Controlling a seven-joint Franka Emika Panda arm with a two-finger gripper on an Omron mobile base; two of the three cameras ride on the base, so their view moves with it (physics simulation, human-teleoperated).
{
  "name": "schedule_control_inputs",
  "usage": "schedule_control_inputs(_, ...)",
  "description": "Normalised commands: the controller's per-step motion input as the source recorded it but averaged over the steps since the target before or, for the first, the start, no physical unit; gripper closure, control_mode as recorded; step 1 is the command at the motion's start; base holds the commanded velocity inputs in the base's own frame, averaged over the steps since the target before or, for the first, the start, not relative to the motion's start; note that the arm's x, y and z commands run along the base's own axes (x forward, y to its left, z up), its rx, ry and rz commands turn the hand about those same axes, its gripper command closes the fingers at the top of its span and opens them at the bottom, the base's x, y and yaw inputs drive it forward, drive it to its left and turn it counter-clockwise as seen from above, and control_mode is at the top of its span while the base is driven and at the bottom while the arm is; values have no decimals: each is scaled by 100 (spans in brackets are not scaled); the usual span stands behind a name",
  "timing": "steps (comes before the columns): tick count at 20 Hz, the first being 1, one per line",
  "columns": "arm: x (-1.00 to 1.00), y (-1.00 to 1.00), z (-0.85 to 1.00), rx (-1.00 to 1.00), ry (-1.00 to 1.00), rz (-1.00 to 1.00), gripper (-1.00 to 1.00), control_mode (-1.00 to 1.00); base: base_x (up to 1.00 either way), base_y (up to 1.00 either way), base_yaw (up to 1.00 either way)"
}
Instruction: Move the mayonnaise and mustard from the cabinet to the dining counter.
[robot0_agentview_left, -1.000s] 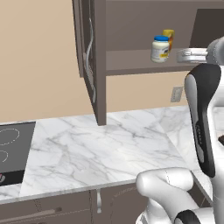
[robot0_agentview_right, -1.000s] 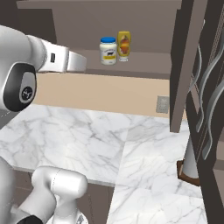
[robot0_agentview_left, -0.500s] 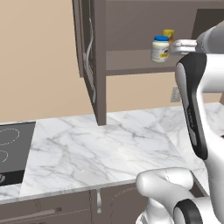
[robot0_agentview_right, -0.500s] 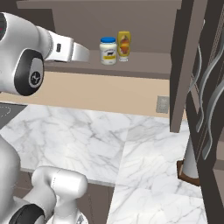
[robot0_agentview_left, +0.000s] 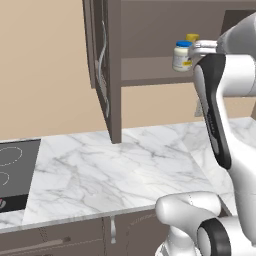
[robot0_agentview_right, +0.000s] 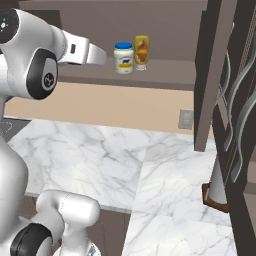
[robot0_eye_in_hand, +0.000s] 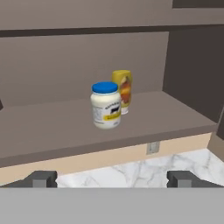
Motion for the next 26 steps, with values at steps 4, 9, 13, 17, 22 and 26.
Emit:
schedule_control_inputs(4, 26, 0, 0, 1, 0, -3, -100, -100, 0, 0, 0)
schedule_control_inputs(9, 29, 0, 0, 2, 0, -3, -100, -100, 0, 0, 0)
schedule_control_inputs(13, 34, -1, 0, 1, 0, -2, -100, -100, 0, 0, 0)
schedule_control_inputs(17, 40, 0, 0, 0, 0, 0, -100, -100, 0, 0, 0)
schedule_control_inputs(22, 38, -10, 0, 0, 0, 0, -100, -100, 0, 0, 0)
schedule_control_inputs(26, 39, -18, 0, 0, 0, 0, -100, -100, 0, 0, 0)
